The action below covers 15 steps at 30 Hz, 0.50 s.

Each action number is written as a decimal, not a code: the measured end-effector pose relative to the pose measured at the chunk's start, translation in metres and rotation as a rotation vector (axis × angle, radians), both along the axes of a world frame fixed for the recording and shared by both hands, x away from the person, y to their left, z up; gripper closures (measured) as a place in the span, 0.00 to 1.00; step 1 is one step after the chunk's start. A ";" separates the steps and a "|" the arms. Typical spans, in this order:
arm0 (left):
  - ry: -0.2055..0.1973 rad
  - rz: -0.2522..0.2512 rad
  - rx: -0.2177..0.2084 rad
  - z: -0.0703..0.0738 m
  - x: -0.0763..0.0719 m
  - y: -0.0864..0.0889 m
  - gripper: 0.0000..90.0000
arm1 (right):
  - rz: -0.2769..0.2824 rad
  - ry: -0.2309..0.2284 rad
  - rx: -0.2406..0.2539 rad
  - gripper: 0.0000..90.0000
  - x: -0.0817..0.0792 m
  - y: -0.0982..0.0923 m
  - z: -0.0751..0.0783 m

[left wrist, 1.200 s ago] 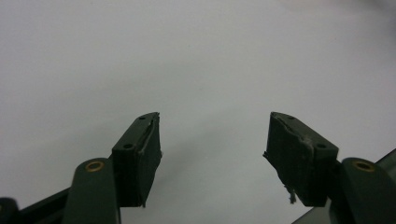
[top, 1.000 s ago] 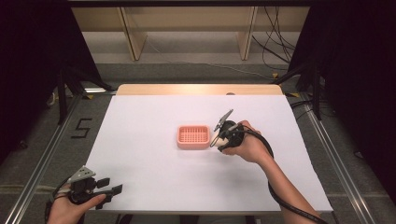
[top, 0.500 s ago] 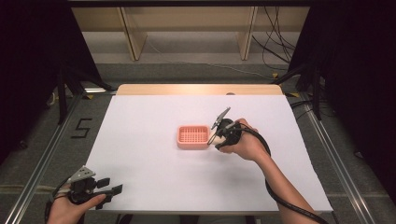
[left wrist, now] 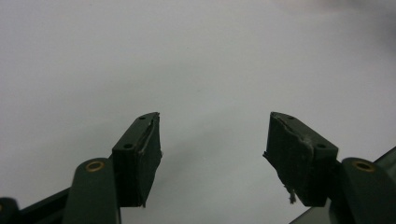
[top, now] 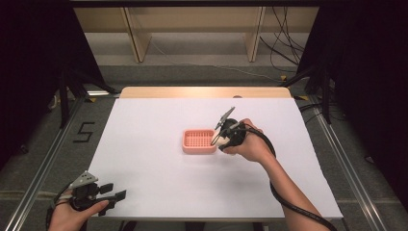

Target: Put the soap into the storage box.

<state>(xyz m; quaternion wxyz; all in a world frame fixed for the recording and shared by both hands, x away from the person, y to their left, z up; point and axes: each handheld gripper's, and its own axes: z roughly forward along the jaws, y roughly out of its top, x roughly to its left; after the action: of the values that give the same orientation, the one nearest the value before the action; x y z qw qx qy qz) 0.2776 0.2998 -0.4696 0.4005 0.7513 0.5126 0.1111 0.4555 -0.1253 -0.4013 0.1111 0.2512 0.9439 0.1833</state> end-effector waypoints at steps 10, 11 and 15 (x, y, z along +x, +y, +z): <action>-0.003 -0.004 0.001 0.001 0.000 0.000 0.39 | 0.021 -0.010 0.003 0.56 0.005 0.005 0.003; -0.003 -0.004 0.000 0.001 0.000 0.000 0.39 | 0.020 -0.010 0.005 0.56 0.005 0.006 0.003; 0.008 0.004 -0.001 0.001 0.000 0.001 0.39 | 0.027 -0.009 0.008 0.56 0.006 0.008 0.003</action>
<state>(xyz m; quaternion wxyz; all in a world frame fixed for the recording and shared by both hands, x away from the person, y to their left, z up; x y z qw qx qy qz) 0.2772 0.3004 -0.4690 0.3986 0.7506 0.5157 0.1086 0.4617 -0.1176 -0.3986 0.1121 0.2382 0.9459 0.1897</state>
